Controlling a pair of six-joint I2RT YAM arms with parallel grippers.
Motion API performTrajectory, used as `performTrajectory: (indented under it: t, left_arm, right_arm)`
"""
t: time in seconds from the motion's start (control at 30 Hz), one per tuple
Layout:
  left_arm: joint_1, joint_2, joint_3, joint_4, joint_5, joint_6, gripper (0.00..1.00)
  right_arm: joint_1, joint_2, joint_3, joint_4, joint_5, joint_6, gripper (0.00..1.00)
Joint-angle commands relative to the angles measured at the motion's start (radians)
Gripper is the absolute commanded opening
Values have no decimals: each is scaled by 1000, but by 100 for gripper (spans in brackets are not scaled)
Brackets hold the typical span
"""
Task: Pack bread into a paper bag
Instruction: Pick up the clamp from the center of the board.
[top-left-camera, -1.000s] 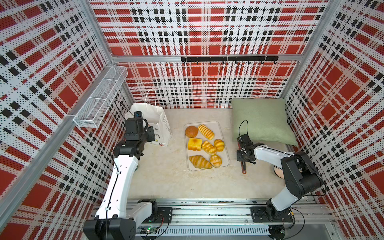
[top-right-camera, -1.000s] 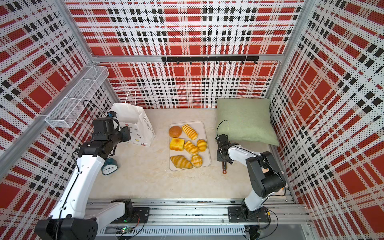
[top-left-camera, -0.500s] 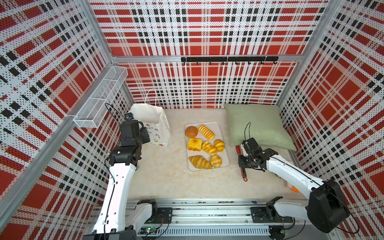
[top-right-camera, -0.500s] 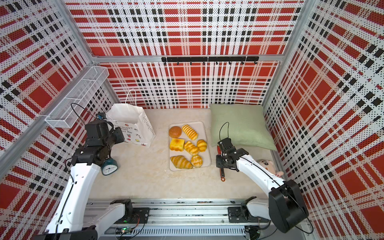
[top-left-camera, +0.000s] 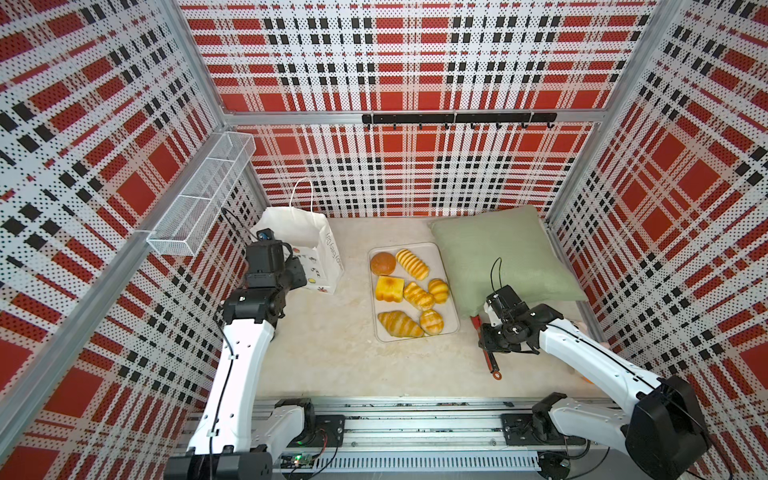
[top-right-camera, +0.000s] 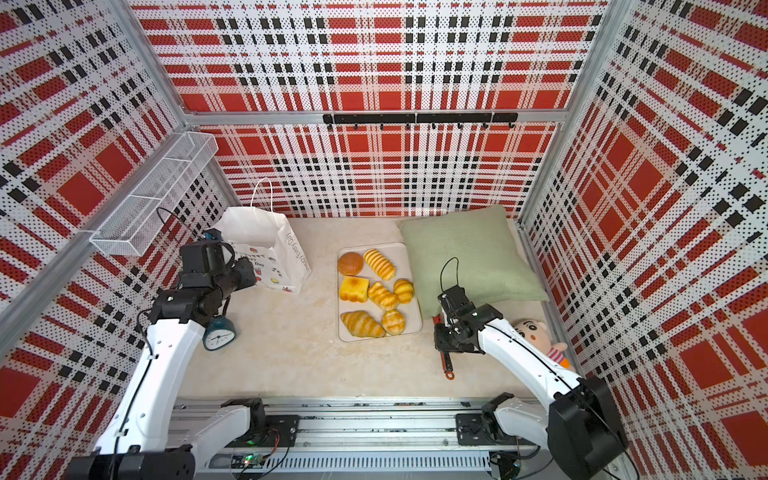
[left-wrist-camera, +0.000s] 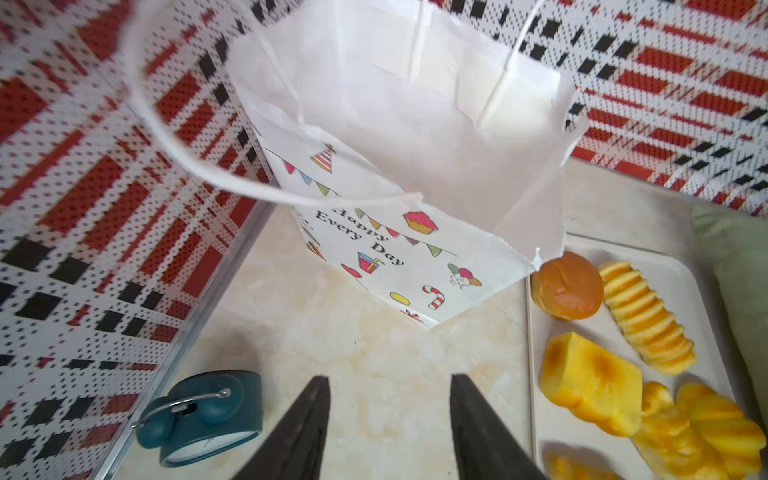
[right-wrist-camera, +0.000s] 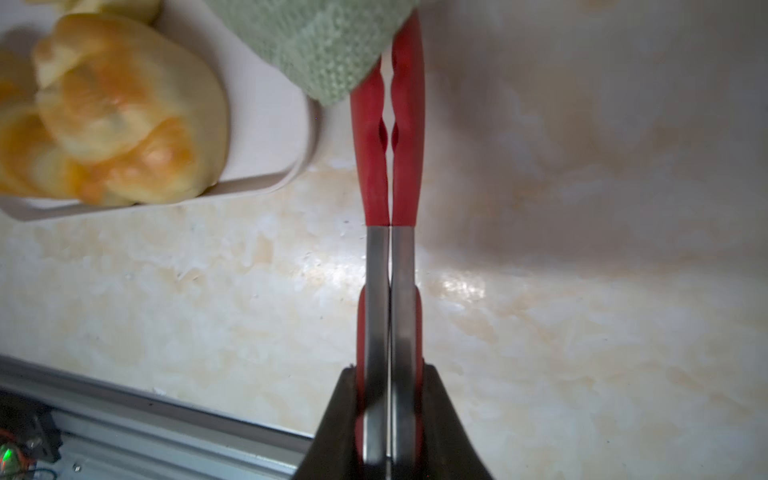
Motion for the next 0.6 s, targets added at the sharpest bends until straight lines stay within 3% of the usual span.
performTrajectory:
  t: [0.0, 0.2, 0.43, 0.57]
  left_arm:
    - [-32, -40, 30, -2, -27, 43, 53]
    - [-71, -17, 29, 20, -20, 55, 54]
    - [-68, -17, 20, 29, -24, 67, 54]
    - [-68, -30, 7, 28, -28, 70, 54]
  right_arm:
    - [-37, -18, 65, 81, 136, 83, 0]
    - [-157, 53, 120, 135, 133, 2, 2]
    - [-169, 165, 90, 167, 100, -9, 32]
    - [-168, 183, 28, 194, 72, 7, 41]
